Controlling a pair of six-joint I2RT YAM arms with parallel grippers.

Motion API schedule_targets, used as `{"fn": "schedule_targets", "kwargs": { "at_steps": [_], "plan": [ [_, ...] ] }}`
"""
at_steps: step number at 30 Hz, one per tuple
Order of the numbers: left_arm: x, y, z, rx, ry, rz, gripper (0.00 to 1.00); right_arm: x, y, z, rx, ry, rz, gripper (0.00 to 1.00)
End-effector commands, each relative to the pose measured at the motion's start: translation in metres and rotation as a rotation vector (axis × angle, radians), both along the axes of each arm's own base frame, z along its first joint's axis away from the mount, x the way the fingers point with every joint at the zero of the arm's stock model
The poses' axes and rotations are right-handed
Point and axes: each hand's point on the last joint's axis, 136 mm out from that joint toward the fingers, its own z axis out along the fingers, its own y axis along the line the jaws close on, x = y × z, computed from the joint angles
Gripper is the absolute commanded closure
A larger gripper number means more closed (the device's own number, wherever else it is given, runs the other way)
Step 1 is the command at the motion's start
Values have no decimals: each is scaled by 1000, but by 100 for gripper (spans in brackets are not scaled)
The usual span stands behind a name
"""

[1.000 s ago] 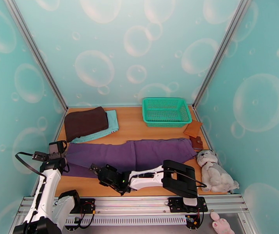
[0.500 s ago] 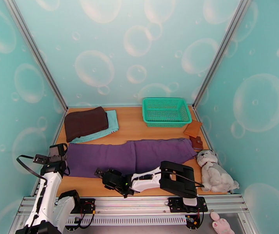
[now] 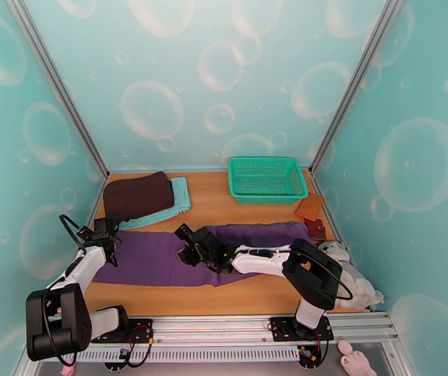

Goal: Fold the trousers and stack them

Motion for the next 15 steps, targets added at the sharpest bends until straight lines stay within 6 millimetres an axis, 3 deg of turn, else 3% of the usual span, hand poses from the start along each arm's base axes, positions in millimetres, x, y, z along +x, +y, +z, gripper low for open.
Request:
{"fn": "schedule_targets", "kwargs": {
  "at_steps": [1, 9, 15],
  "plan": [
    [11, -6, -2, -21, 16, -102, 26, -4, -20, 11, 106, 17, -2, 60],
    [-2, -10, -32, -85, 130, -109, 22, -2, -64, 31, 189, -80, -40, 58],
    [6, -36, -47, -208, 89, -187, 12, 4, -91, 43, 255, -113, -97, 58]
  ]
}}
